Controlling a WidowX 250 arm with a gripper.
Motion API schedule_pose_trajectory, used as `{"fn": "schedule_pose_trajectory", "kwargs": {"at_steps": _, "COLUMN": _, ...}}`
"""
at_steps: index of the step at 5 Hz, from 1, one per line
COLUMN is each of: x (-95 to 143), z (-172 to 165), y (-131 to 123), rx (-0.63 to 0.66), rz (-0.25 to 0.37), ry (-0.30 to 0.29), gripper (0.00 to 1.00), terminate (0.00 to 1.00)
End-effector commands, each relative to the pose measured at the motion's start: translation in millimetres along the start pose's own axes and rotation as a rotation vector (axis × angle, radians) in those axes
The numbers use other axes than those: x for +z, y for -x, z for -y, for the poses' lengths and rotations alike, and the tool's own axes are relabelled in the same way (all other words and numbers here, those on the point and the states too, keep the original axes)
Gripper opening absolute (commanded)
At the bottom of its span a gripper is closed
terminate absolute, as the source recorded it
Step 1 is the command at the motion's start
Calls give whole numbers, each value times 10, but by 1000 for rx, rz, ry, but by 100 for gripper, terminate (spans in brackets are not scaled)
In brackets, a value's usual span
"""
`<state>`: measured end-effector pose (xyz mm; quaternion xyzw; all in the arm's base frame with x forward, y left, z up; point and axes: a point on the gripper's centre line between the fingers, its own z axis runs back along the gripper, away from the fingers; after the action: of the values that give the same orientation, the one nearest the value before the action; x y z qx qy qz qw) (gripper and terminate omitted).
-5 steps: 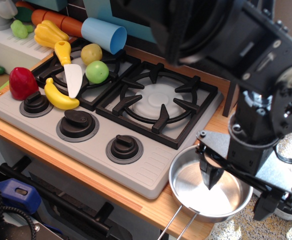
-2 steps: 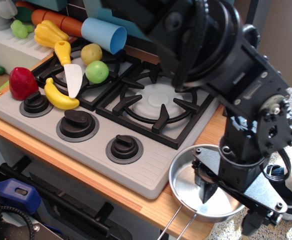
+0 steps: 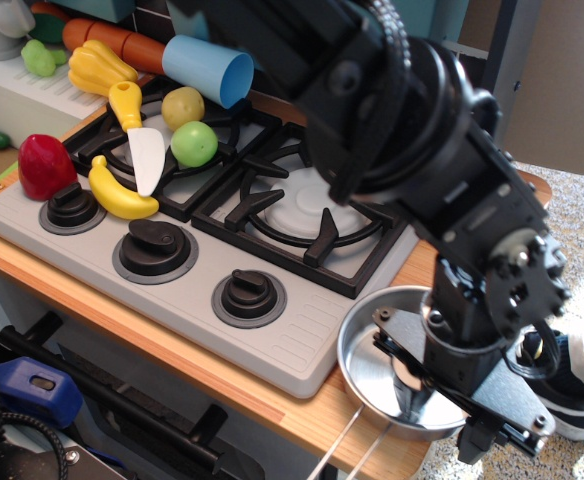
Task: Put pot or pan on stove
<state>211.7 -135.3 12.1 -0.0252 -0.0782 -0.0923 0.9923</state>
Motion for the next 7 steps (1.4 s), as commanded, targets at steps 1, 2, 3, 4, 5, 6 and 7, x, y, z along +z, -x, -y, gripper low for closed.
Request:
{"fn": "schedule_pose_trajectory", "kwargs": {"at_steps": 1, "x": 32, "z": 43, "y": -42, "rx": 5, "rz": 31, "ry": 4, "gripper": 0, "terminate": 0}}
{"fn": "schedule_pose_trajectory", "kwargs": {"at_steps": 2, "x": 88, "z": 84, "y": -57, "rx": 14, "rz": 27, "ry": -2, "gripper": 0, "terminate": 0}}
{"fn": "schedule_pose_trajectory", "kwargs": {"at_steps": 3, "x": 256, "z": 83, "y": -101, "rx": 6, "rz": -11, "ry": -64, "gripper": 0, "terminate": 0}}
{"fn": "schedule_pose_trajectory", "kwargs": {"at_steps": 4, "x": 445, "z": -53, "y": -155, "rx": -35, "rz": -42, "ry": -85, "gripper": 0, "terminate": 0}}
{"fn": "schedule_pose_trajectory", "kwargs": {"at_steps": 5, "x": 594, "z": -252, "y": -246, "rx": -101, "rz": -48, "ry": -83, "gripper": 0, "terminate": 0}}
{"fn": "schedule_pose_trajectory", "kwargs": {"at_steps": 6, "x": 722, "z": -409, "y": -343, "rx": -165, "rz": -60, "ry": -119, "gripper": 0, "terminate": 0}}
{"fn": "schedule_pose_trajectory", "kwargs": {"at_steps": 7, "x": 754, "z": -552, "y": -407, "rx": -241, "rz": -50, "ry": -131, "gripper": 0, "terminate": 0}}
